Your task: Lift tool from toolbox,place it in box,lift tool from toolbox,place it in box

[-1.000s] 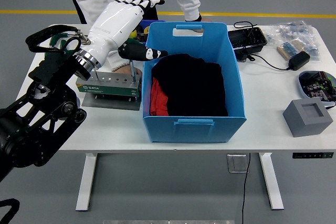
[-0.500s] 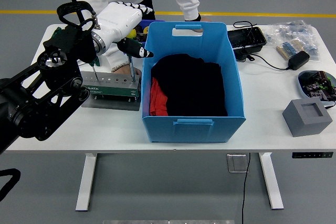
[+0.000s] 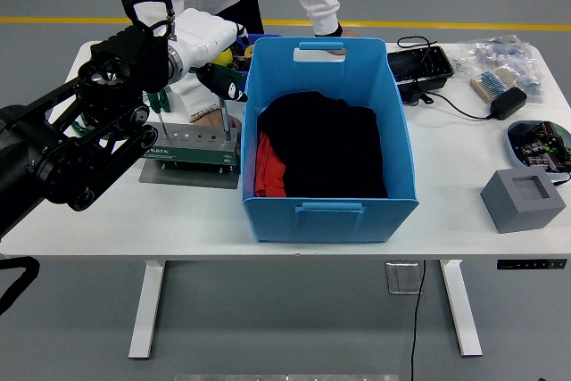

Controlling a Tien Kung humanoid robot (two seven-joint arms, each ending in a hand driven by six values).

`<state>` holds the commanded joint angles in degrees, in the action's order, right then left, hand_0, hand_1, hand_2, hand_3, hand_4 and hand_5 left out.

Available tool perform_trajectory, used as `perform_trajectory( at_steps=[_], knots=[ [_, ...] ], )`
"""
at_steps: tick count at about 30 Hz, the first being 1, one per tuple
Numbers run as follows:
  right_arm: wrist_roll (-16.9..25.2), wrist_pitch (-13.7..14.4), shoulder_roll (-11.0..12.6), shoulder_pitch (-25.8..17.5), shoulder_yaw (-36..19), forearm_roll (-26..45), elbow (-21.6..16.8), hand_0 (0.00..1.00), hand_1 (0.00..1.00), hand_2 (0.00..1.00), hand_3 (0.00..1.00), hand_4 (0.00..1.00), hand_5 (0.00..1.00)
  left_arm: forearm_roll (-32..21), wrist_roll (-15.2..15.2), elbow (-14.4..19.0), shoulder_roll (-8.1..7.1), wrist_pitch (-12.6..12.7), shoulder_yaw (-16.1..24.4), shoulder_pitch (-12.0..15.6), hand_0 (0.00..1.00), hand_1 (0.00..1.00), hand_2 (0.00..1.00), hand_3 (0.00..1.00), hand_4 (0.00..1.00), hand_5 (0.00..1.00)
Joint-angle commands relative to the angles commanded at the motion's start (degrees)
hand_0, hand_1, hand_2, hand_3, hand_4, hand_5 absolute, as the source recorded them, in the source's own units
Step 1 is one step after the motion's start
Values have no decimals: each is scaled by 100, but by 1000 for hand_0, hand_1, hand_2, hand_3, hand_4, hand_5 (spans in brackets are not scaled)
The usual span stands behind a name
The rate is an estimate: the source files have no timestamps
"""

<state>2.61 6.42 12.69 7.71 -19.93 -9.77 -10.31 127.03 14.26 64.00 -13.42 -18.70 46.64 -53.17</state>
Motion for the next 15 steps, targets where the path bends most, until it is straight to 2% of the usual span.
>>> perform_trajectory(
  at_steps=[5,6,11,12,15],
  knots=[
    [-7,1,11,6,-21,-28,0,684,663,718,573,783,723,-111,5,-304,52,-31,-94,-111,656,629,650,717,998,527],
    [-8,1,12,7,-23,-31,0,684,663,717,573,783,723,-116,6,-355,60,-24,-114,-127,647,591,608,682,998,596],
    [-6,-3,13,12,19,4,0,684,663,717,573,783,723,-169,-10,-585,90,0,-214,-209,647,591,608,682,998,596],
    [-2,-5,13,13,39,23,0,684,662,717,572,783,723,-187,-15,-619,94,6,-227,-220,617,549,542,635,998,613],
    [8,-8,16,21,86,67,0,684,662,717,572,783,723,-248,-18,-701,101,22,-293,-255,617,549,542,635,998,613]
  ],
)
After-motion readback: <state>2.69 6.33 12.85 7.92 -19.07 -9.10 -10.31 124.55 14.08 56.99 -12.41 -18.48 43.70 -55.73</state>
